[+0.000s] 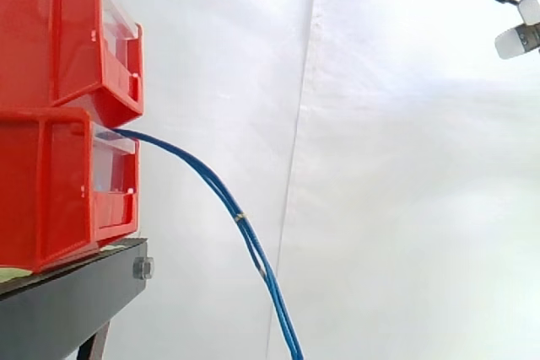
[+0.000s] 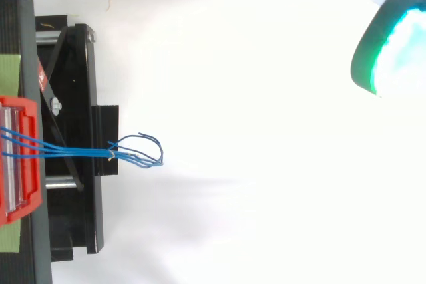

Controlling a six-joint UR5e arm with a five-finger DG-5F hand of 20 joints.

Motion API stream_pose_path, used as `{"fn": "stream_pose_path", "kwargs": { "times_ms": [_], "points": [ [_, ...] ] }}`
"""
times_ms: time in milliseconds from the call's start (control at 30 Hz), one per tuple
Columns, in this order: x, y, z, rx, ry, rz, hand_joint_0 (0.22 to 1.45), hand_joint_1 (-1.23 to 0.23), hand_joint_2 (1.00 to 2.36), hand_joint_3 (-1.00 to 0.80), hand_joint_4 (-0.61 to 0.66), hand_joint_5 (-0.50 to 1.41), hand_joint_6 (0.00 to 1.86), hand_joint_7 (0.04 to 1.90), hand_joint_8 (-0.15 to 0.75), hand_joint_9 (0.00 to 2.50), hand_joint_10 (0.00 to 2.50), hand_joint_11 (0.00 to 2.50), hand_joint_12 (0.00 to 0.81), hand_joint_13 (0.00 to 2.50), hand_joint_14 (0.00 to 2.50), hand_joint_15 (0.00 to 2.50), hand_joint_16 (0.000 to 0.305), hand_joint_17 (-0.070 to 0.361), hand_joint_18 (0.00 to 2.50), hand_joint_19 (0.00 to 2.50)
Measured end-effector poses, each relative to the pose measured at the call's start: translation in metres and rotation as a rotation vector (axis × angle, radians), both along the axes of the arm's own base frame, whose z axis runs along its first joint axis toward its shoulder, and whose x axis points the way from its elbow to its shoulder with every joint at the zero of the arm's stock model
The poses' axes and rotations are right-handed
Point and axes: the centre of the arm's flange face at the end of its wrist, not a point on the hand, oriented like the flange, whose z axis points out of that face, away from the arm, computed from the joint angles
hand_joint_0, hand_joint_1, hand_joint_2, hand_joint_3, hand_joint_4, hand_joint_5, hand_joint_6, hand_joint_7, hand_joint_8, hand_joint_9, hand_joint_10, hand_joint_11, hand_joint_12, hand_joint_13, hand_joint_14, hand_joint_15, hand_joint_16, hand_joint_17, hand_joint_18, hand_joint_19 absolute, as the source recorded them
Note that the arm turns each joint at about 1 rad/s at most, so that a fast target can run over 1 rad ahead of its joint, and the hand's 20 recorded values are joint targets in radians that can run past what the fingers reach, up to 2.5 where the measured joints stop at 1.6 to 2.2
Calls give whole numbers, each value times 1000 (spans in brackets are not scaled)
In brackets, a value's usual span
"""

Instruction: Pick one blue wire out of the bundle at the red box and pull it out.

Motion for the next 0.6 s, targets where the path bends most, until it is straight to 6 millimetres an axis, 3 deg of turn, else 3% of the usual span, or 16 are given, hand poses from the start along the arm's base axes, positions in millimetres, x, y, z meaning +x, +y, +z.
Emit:
{"fn": "stream_pose_path", "kwargs": {
  "times_ms": [233,600],
  "points": [
    [1,3,-25,-6,-37,-7,516,-424,1007,-431,386,-177,503,826,387,641,4,179,472,355,0,79,64,145,463,230],
    [6,11,-41,-28,-51,-31,516,-422,1007,-433,386,-177,503,828,384,643,5,181,472,358,2,86,64,145,466,240]
  ]
}}
